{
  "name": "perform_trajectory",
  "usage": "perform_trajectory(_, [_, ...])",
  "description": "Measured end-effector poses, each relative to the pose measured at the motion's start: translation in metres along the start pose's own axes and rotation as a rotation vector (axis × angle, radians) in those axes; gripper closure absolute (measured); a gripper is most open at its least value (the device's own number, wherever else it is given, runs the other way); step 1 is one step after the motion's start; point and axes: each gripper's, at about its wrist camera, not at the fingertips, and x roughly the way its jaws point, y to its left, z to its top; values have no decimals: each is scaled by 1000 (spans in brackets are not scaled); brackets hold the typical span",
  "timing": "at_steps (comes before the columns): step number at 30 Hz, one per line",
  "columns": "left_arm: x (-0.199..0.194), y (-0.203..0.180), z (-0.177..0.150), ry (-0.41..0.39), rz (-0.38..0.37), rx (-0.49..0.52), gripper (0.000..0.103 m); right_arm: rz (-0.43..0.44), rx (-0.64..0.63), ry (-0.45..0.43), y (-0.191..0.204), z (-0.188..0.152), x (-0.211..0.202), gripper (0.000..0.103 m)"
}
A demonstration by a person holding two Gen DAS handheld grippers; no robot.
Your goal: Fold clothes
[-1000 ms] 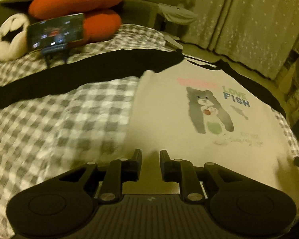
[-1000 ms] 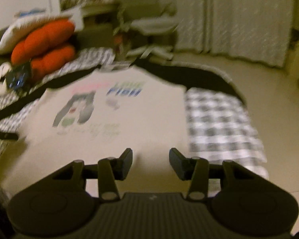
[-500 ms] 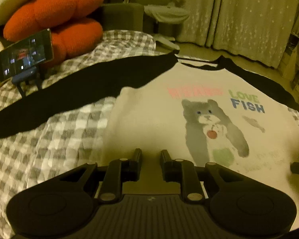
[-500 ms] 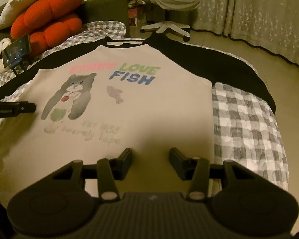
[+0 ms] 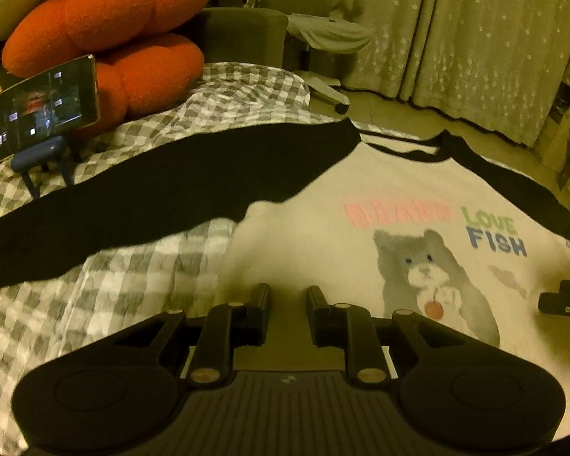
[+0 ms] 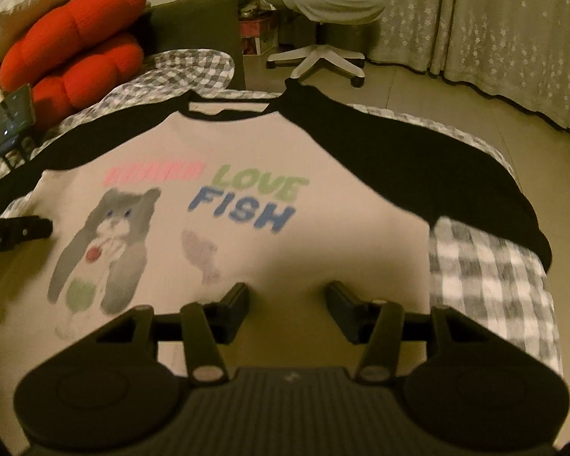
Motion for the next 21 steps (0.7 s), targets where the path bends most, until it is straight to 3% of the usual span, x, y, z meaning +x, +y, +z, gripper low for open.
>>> perform_trajectory(9, [14, 5, 17, -26, 5, 13, 83, 0, 13, -25, -5, 26, 26, 46])
perform_trajectory(15, [16, 11, 20, -30, -10, -4, 83, -12, 30, -45, -3, 25, 22, 46])
perform_trajectory(21, [7, 5, 10, -31, 15, 49, 82, -20, 26, -24, 3, 11, 13, 47])
